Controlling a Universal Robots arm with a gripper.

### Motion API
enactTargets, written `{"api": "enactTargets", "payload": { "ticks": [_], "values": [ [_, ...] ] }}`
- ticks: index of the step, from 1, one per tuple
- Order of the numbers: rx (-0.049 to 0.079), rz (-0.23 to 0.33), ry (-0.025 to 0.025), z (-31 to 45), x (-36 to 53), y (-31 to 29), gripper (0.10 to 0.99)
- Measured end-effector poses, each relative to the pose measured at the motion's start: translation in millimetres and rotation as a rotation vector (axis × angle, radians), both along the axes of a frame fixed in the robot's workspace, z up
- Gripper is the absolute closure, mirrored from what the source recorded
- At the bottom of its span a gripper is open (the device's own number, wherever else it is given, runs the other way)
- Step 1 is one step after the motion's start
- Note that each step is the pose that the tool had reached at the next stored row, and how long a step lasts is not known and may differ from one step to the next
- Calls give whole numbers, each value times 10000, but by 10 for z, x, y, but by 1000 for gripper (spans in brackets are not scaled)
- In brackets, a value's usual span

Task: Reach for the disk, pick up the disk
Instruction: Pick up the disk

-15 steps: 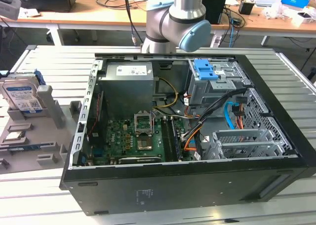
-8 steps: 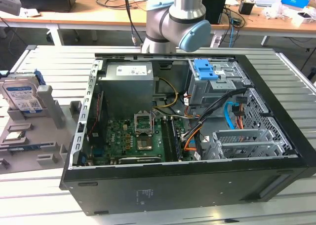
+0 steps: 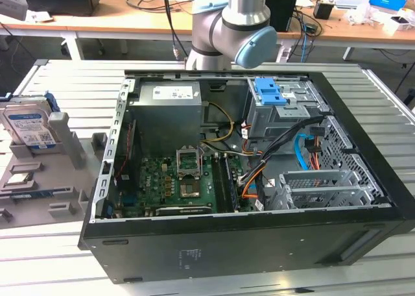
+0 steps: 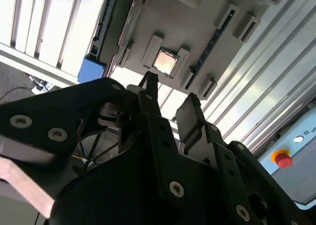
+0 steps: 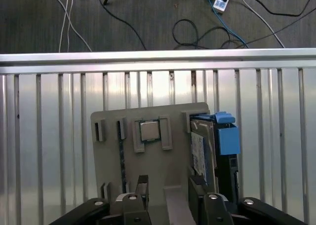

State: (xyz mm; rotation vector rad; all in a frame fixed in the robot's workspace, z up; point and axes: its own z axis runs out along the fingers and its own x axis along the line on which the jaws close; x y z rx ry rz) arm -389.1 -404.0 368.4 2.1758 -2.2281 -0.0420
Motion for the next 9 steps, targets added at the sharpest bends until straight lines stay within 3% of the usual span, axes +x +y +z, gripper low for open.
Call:
{"api": "enactTargets", "payload": {
  "ticks": [3, 9],
  "values": [
    [0, -2, 0, 0, 0, 1, 604],
    [-1, -1, 1, 0, 0, 110, 604]
  ]
}}
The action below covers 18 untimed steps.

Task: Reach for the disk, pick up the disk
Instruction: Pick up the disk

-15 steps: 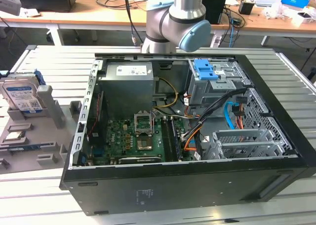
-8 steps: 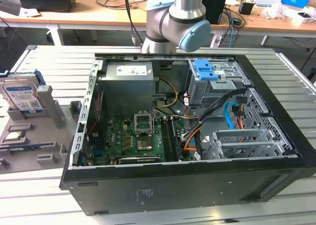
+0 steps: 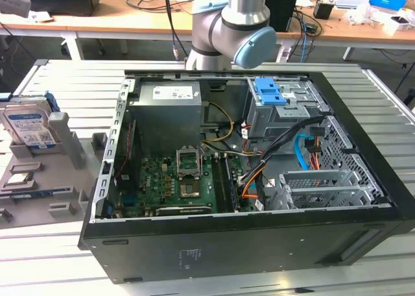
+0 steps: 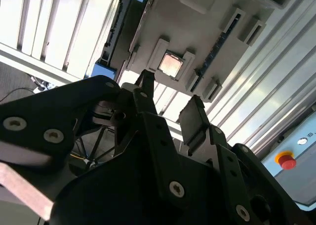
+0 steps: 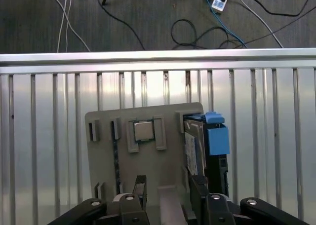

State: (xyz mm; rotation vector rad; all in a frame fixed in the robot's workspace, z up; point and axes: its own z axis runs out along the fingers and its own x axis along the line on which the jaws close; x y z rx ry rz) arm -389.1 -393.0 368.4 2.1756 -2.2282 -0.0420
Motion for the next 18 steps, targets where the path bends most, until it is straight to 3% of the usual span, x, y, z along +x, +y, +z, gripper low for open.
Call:
{"api": "enactTargets", "payload": {
  "ticks": [18],
  "values": [
    [1, 0, -1, -7, 0, 81, 604]
  ]
}}
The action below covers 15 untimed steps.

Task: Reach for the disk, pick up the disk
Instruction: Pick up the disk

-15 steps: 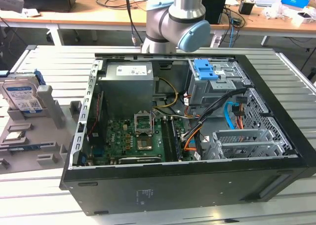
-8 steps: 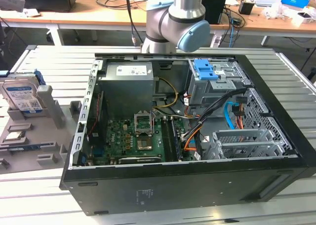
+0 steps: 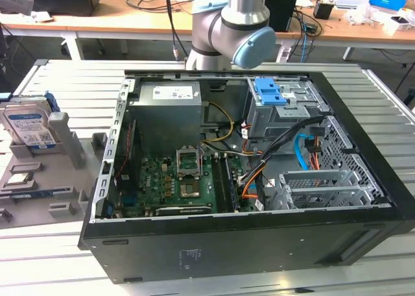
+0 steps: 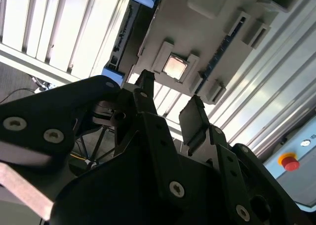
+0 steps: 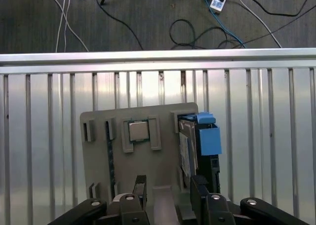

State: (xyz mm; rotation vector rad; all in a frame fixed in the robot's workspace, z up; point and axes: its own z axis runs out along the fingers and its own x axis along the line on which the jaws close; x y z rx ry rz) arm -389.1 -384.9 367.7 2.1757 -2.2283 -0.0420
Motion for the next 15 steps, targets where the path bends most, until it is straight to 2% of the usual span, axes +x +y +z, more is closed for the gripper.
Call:
{"api": "enactTargets", "payload": {
  "ticks": [9, 12, 15],
  "values": [
    [0, 0, 0, -16, -9, 30, 604],
    [0, 0, 1, -43, -60, 76, 604],
    [0, 1, 0, -81, -84, 86, 604]
  ]
}}
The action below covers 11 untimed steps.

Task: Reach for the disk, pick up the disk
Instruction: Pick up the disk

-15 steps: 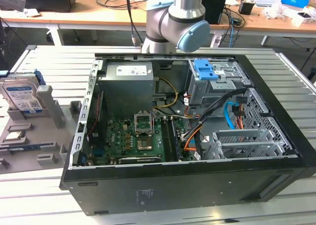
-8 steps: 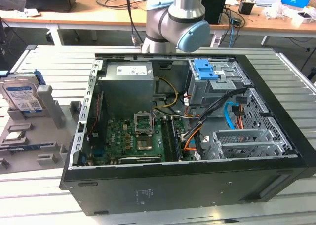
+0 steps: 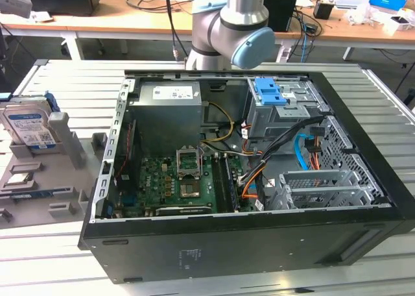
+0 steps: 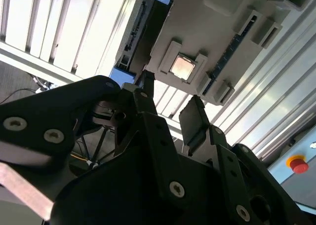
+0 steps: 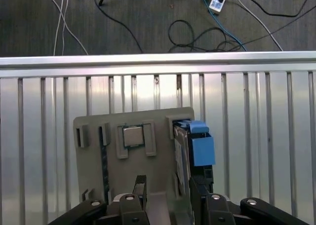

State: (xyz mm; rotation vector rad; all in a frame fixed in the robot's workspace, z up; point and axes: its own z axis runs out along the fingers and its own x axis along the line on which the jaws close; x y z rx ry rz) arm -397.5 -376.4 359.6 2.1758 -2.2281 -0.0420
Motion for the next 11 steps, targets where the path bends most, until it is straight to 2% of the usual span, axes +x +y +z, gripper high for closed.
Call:
{"api": "enactTargets", "payload": {
  "ticks": [7, 8, 11],
  "values": [
    [1, 68, -1, -76, -84, 119, 604],
    [1, 76, 0, -98, -92, 164, 604],
    [1, 82, 0, -143, -101, 228, 604]
  ]
}}
